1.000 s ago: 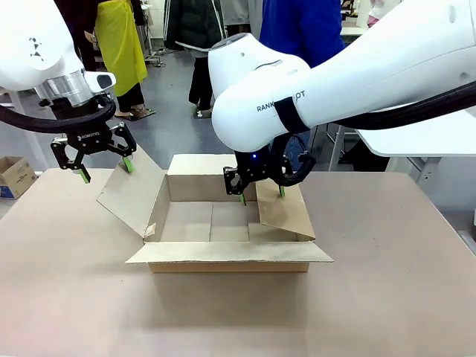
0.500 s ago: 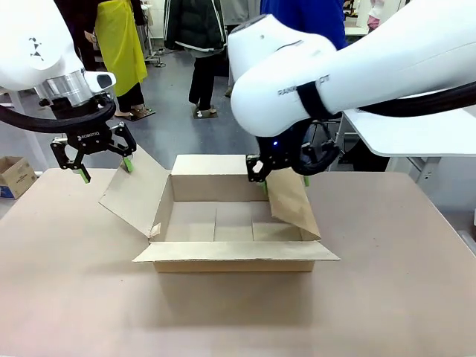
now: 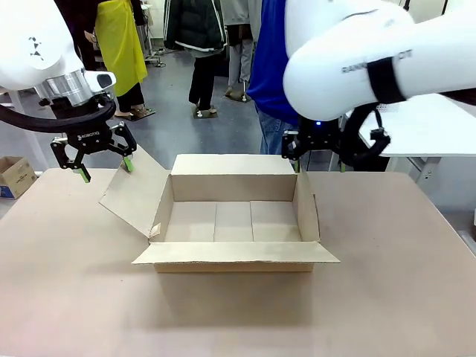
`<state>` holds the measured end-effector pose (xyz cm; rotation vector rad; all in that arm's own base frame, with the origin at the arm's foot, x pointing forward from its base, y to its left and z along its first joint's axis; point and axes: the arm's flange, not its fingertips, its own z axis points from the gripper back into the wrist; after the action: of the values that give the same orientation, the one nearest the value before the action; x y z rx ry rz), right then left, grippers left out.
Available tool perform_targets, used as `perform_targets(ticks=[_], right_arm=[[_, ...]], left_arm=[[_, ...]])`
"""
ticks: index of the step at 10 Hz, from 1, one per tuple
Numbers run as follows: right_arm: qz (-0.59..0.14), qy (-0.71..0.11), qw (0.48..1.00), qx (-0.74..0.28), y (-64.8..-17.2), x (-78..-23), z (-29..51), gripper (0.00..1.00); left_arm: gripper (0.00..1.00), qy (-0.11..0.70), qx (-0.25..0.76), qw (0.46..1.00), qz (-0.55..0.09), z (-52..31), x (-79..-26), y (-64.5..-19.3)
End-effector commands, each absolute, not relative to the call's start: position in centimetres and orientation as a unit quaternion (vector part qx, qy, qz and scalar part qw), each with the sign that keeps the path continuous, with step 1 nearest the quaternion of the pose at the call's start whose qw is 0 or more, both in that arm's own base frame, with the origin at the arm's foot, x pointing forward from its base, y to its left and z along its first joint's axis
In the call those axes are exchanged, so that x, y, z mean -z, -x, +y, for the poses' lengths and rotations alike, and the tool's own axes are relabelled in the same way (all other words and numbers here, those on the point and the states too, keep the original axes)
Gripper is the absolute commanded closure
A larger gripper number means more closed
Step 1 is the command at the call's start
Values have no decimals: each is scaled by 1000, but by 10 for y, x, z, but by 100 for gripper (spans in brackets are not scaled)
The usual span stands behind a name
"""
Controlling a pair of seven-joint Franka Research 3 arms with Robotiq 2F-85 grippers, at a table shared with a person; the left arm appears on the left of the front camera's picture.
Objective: Pack the gift set into the box.
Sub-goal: Place both hands on the side flaps of the Package Box and spread them outward.
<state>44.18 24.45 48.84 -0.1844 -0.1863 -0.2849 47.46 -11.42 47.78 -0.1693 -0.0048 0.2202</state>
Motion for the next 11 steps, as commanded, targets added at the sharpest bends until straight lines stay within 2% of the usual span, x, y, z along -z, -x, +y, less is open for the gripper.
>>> perform_targets(ticks=[1,5,6,7,11], right_arm=[[-103,37,982,153,-421,-481,208,0],[-123,-33,967,220,-405,-463,127,0],[-116,-84,965,221,-412,-442,114,0],[-115,-2,966,230,-410,-474,138,0],[-115,-2,966,230,-410,-474,138,0]], left_arm=[[0,74,-116,991,-2,-113,-480,-474],[0,74,-116,991,-2,-113,-480,-474],[0,74,-116,991,-2,-113,-480,-474],[0,74,-116,991,-2,-113,-480,-474],[0,74,-116,991,-2,-113,-480,-474]])
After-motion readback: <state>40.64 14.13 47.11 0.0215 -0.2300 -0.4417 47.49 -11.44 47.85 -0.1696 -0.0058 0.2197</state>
